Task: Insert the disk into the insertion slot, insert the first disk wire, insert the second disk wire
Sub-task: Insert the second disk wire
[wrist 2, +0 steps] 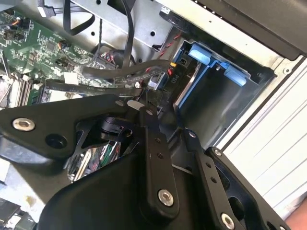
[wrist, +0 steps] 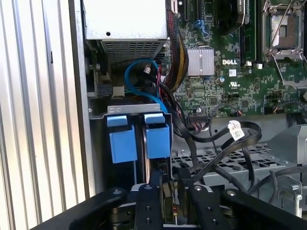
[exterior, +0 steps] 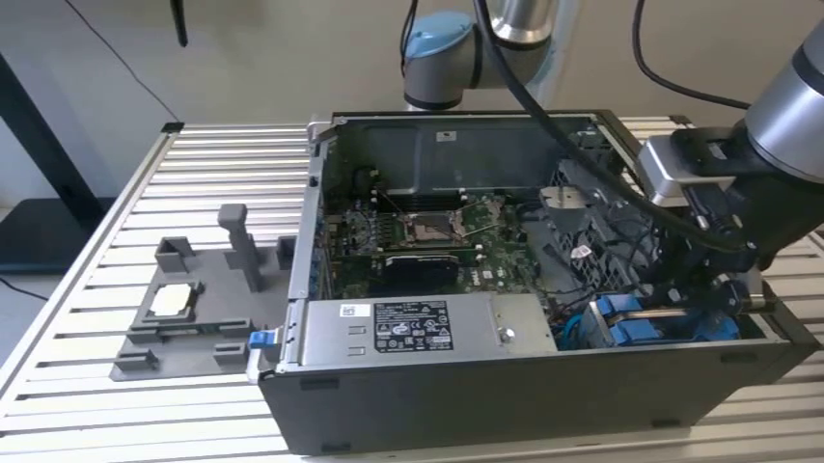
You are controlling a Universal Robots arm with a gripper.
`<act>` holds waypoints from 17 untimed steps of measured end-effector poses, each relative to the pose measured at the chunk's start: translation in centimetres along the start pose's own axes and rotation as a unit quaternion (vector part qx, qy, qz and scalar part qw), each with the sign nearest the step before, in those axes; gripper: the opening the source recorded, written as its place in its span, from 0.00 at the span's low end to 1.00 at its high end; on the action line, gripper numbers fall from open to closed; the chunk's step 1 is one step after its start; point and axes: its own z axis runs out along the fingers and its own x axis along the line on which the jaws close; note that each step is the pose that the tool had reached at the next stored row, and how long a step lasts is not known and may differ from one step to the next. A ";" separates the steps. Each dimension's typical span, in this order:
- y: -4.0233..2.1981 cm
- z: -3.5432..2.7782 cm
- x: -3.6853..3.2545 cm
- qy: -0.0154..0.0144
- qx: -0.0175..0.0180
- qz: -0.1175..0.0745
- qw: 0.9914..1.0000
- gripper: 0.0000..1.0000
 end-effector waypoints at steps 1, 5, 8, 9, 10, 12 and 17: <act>0.00 -0.13 -0.02 0.000 0.000 0.000 1.000 0.30; -0.01 -0.82 -0.14 0.000 0.000 0.000 1.000 0.30; -0.02 -1.40 -0.24 0.000 0.000 0.000 1.000 0.30; -0.01 -1.57 -0.27 0.000 0.000 0.000 1.000 0.30; -0.02 -1.72 -0.29 0.000 0.000 0.000 1.000 0.30; -0.02 -2.10 -0.36 0.000 0.000 0.000 1.000 0.30; -0.03 -3.05 -0.52 0.000 0.000 0.000 1.000 0.30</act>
